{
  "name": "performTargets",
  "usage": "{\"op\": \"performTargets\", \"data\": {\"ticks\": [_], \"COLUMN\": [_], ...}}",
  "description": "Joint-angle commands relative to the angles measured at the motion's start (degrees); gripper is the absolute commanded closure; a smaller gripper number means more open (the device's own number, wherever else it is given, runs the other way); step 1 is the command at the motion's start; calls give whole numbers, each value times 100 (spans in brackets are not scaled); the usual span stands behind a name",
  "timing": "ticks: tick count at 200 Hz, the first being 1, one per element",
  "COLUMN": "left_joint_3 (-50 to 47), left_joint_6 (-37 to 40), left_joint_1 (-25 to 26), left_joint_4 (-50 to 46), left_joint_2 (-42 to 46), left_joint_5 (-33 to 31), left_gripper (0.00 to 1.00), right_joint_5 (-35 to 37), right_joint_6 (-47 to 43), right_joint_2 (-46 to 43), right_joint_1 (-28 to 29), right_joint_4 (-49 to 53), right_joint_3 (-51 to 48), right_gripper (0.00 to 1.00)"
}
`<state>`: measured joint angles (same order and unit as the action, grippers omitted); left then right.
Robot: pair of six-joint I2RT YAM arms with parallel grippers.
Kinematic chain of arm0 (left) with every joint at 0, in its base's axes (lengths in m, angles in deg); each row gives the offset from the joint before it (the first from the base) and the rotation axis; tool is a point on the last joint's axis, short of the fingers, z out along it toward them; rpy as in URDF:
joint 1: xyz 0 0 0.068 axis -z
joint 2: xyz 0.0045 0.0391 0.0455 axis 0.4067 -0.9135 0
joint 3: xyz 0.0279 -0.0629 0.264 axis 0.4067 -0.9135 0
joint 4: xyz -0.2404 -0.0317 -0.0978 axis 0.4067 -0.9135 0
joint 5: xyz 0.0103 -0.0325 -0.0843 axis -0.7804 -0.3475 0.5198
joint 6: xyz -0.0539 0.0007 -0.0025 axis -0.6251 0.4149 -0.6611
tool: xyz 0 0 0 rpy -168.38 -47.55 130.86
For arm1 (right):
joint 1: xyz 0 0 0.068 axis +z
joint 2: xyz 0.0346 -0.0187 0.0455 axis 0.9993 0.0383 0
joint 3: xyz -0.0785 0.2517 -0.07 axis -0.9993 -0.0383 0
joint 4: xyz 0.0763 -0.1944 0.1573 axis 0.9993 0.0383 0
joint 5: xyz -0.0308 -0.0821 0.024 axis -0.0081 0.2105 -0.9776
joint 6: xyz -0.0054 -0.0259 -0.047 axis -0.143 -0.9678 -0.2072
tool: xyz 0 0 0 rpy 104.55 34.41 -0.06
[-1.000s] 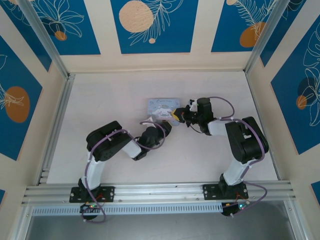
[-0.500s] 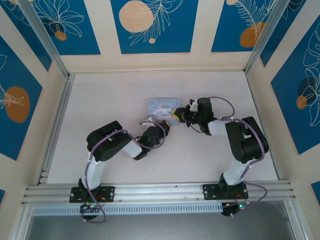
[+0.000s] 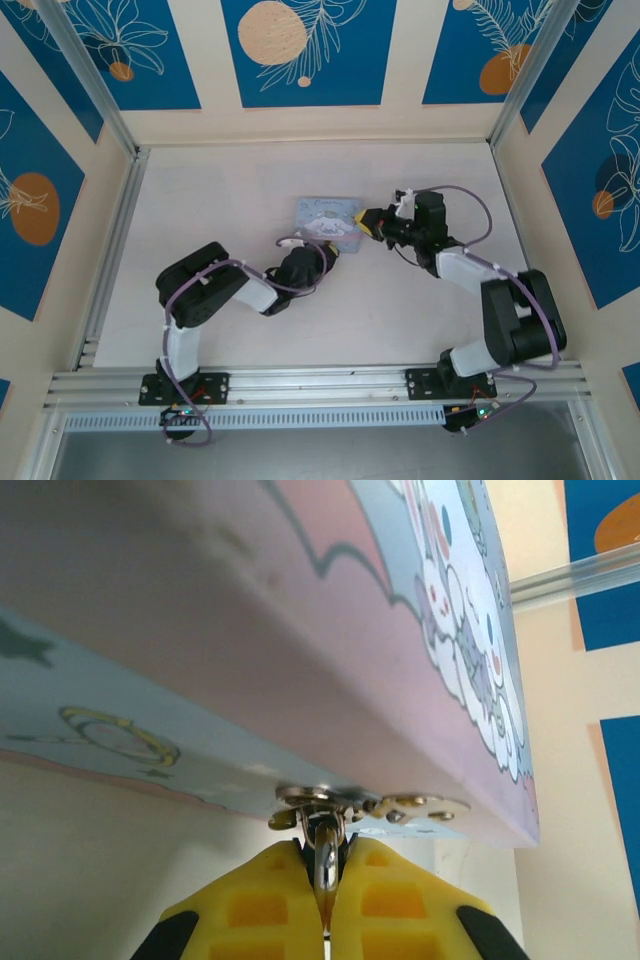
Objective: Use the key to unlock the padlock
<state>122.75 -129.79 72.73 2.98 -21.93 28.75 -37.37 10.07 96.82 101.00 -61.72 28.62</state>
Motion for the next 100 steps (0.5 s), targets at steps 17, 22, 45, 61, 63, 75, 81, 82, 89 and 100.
{"op": "performTargets", "data": {"ticks": [17, 22, 45, 61, 63, 75, 81, 82, 89, 100], "left_joint_3": [-34, -38, -123, -218, -235, -344, -394, -405, -476, -579], "left_joint_6": [-22, -10, -53, -85, -87, -127, -168, -176, -217, -285], "left_joint_1": [-422, -466, -622, -706, -720, -756, -763, -770, -777, -781], "left_joint_4": [-145, -85, 138, 169, 171, 214, 229, 229, 263, 316], "left_joint_2": [496, 525, 671, 820, 832, 932, 979, 987, 1042, 1131], "left_joint_5": [1190, 1298, 1596, 1609, 1608, 1608, 1604, 1601, 1579, 1558], "left_gripper": [100, 100, 100, 100, 100, 100, 100, 100, 100, 100], "right_joint_5": [-444, -445, -325, -164, -140, -7, 58, 65, 141, 226], "right_joint_6": [-270, -194, 72, 284, 302, 363, 384, 388, 414, 448], "right_joint_2": [-804, -906, -1375, -1642, -1670, -1783, -1812, -1815, -1810, -1749], "right_joint_1": [-45, -34, 44, 156, 175, 320, 404, 413, 516, 641], "right_joint_4": [358, 310, 162, 27, 24, 23, 23, 23, 0, -91], "right_joint_3": [-949, -1098, -1675, -1979, -2003, -2088, -2101, -2101, -2110, -2100], "right_gripper": [100, 100, 100, 100, 100, 100, 100, 100, 100, 100]}}
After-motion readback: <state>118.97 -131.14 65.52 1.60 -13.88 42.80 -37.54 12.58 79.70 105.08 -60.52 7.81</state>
